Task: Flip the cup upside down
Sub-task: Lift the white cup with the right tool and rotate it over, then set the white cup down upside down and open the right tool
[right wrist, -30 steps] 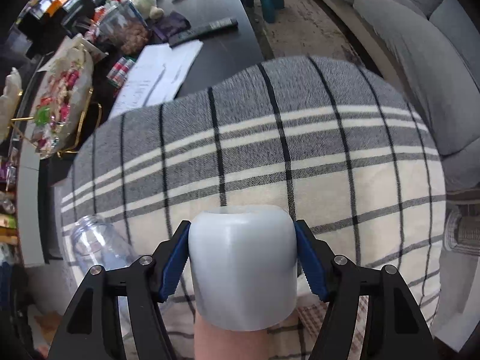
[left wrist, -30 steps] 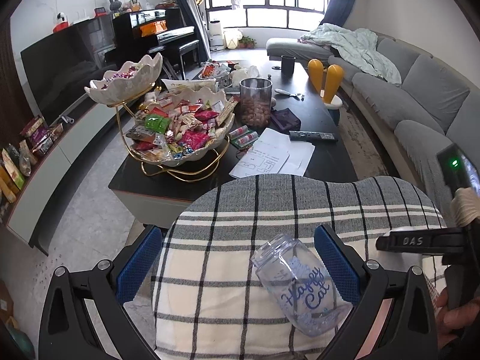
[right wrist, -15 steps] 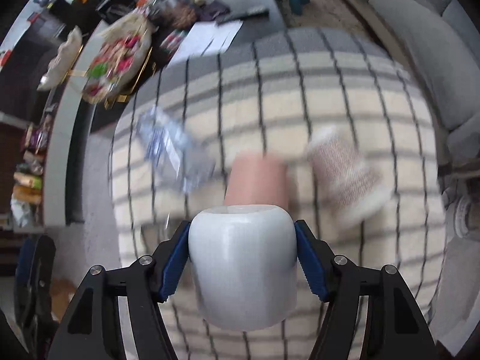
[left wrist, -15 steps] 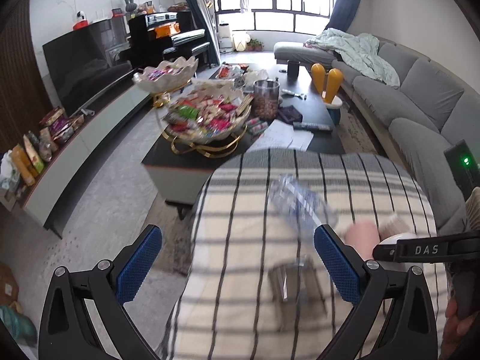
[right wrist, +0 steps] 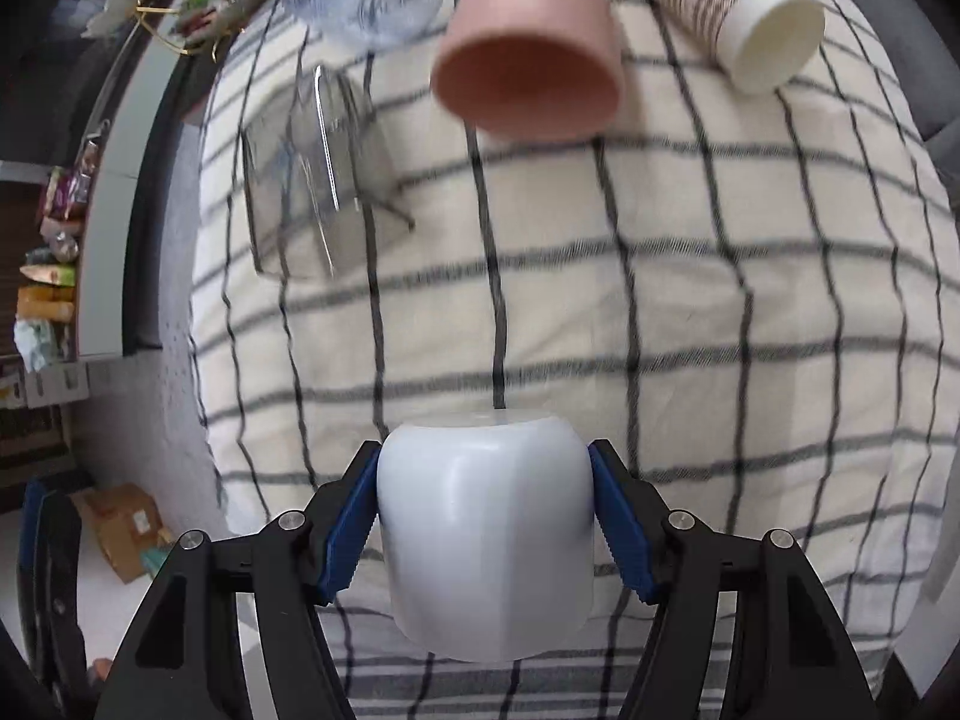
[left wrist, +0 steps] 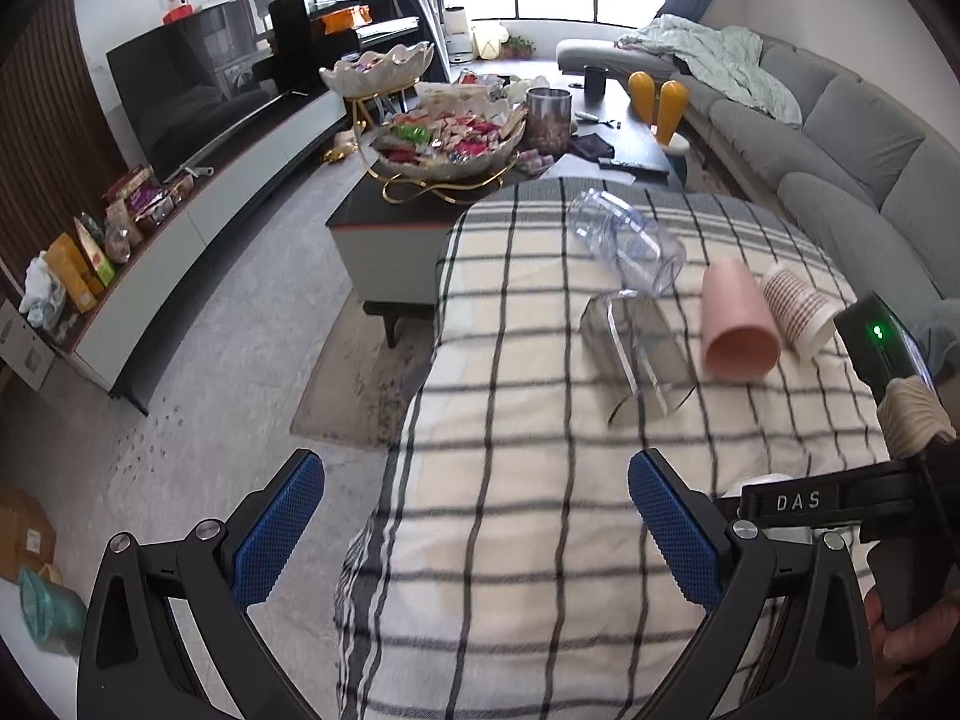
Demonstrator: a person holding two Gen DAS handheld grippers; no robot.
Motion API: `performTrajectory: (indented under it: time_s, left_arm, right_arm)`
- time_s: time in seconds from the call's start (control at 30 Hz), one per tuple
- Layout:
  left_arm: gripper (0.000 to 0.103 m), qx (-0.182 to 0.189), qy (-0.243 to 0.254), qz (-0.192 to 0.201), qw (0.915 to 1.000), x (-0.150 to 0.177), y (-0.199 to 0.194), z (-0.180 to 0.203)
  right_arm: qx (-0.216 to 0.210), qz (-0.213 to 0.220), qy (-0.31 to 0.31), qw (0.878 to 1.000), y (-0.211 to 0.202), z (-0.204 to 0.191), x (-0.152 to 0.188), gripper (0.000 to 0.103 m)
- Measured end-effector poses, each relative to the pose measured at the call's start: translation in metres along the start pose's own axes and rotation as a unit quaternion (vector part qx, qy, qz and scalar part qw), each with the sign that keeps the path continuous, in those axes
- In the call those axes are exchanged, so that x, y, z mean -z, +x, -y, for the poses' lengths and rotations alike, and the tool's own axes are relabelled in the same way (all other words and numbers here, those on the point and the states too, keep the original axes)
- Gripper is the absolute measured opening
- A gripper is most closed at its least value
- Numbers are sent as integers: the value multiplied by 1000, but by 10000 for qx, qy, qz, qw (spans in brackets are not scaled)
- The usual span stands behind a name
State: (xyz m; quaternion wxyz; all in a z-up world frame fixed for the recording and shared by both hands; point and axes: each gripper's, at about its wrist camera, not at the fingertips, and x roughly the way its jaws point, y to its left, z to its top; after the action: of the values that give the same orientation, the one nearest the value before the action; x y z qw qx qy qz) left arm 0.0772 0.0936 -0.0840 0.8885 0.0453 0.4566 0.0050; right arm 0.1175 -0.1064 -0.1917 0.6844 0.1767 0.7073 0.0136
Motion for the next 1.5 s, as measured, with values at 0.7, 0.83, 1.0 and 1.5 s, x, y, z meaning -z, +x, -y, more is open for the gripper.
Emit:
performTrajectory:
  time_s: [0.7, 0.83, 1.0, 1.5]
  left_arm:
    - [103, 0, -104, -152, 9998, 18, 11, -7]
    - [103, 383, -92, -426, 9983, 11, 8, 1]
    - [103, 1468, -58, -1708, 9743, -2, 28, 30]
    - [103, 1101, 1400, -3770, 9089, -5, 77, 169]
  right_arm:
    - [151, 493, -119, 9986, 9, -6, -1, 87]
    - [16, 676, -63, 9977, -14, 0, 4, 87]
    - [-62, 1225, 414, 9916, -67, 44, 28, 93]
    - [-294, 1766, 1975, 9638, -118, 158, 88, 97]
